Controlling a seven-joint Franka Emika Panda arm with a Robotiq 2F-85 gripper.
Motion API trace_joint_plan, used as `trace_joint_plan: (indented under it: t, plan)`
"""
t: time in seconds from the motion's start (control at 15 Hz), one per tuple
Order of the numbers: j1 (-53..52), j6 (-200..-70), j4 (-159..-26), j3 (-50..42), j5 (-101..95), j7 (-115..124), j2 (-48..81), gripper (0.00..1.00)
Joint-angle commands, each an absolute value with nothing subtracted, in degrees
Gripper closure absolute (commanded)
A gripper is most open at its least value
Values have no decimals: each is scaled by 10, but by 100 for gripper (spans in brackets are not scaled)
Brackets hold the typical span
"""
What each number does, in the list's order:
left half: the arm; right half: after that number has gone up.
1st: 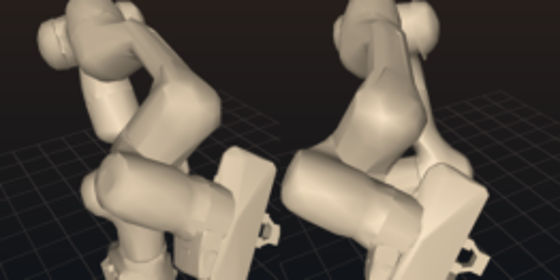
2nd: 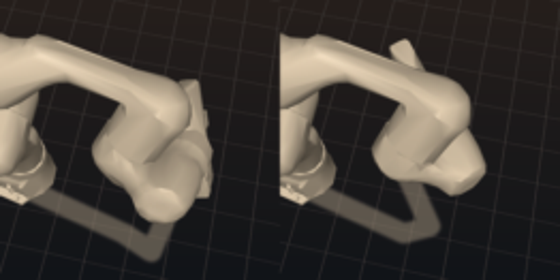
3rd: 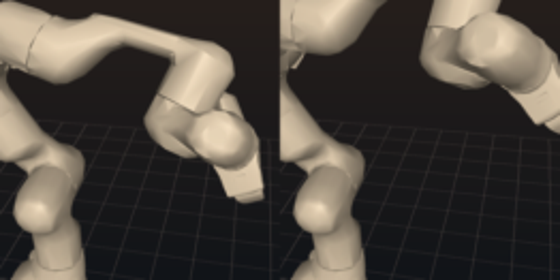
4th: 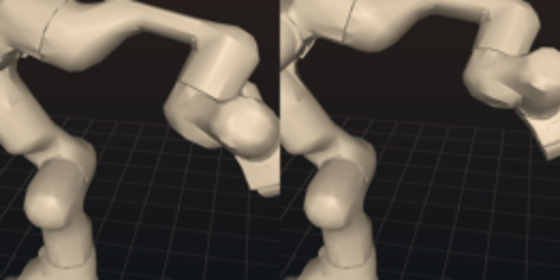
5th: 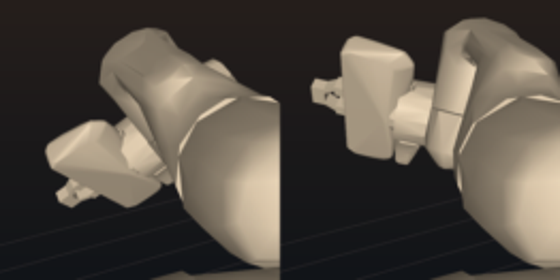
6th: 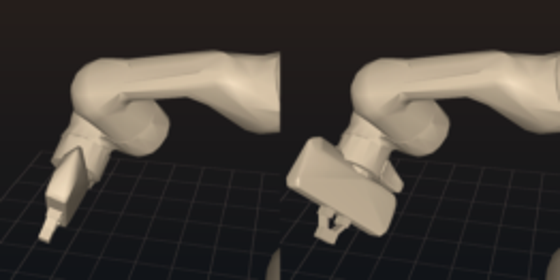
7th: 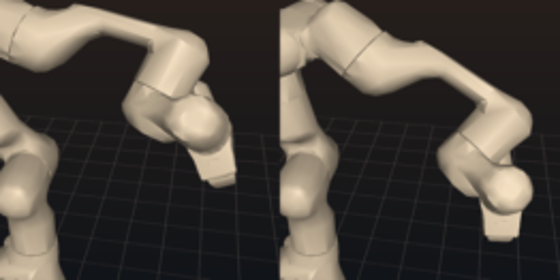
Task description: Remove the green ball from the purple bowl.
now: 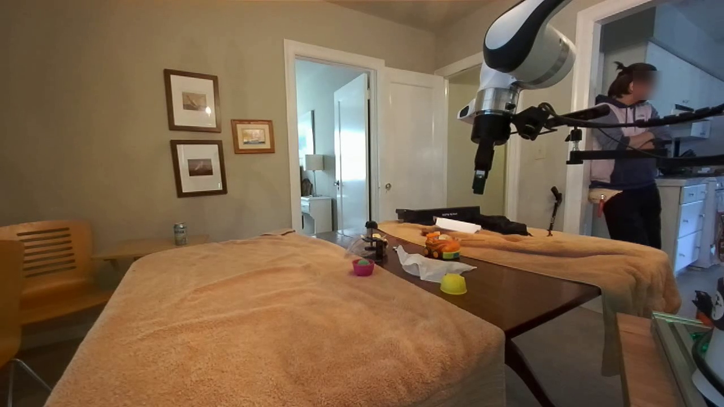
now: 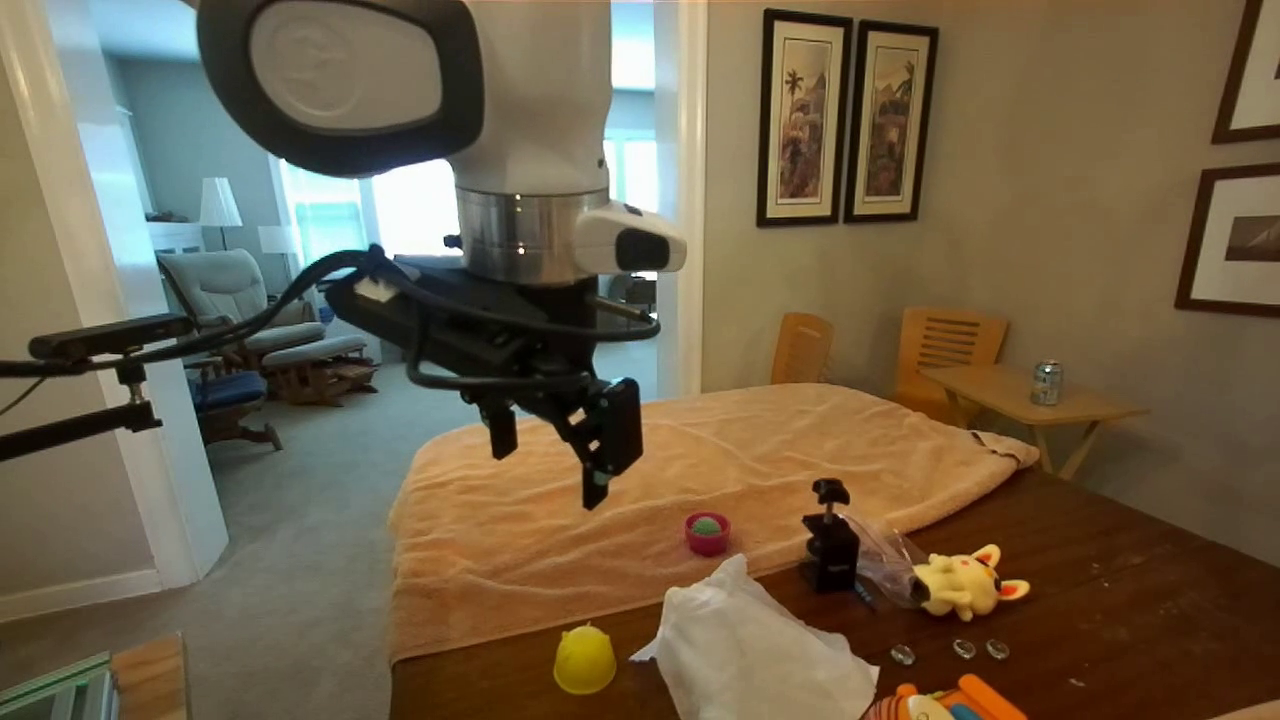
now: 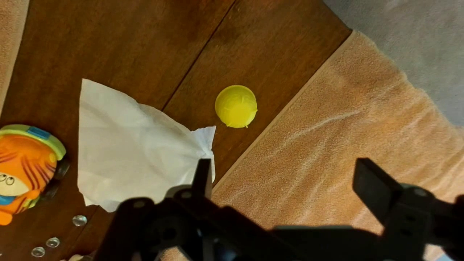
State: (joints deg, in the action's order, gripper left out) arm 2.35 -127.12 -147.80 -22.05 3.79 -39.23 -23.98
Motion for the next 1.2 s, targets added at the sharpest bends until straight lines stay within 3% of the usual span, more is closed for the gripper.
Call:
trace_joint_plan:
  t: [0.0,1.13]
  plan:
    - [38,-1270,-1477,-206,45,-398,-238,0]
    - [1,-1320,-1307,-161,153,-644,-36,0]
